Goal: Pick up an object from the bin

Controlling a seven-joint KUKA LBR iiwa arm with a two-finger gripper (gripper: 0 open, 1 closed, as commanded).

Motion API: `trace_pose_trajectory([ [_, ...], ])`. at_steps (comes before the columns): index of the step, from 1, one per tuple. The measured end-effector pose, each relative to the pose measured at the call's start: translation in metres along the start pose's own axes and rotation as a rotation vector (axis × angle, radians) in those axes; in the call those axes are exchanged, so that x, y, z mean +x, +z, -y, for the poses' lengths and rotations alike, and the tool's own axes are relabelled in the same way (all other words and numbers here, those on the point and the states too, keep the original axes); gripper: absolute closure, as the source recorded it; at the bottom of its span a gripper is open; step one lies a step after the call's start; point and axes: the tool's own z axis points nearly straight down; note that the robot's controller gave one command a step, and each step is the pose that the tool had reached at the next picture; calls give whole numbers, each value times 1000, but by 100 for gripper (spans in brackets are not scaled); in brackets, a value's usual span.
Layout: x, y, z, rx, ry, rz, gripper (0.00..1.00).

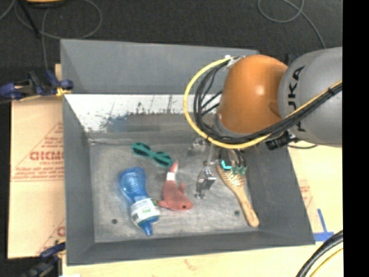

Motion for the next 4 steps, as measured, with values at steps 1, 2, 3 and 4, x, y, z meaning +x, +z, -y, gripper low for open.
trace_pose_trajectory([
  [1,-2,-4,0,-1,0,8,0],
  [2,25,18,-16,2,-48,12,0],
  [3,17,72,-27,1,-100,13,0],
  [4,14,125,-39,1,-542,25,100],
])
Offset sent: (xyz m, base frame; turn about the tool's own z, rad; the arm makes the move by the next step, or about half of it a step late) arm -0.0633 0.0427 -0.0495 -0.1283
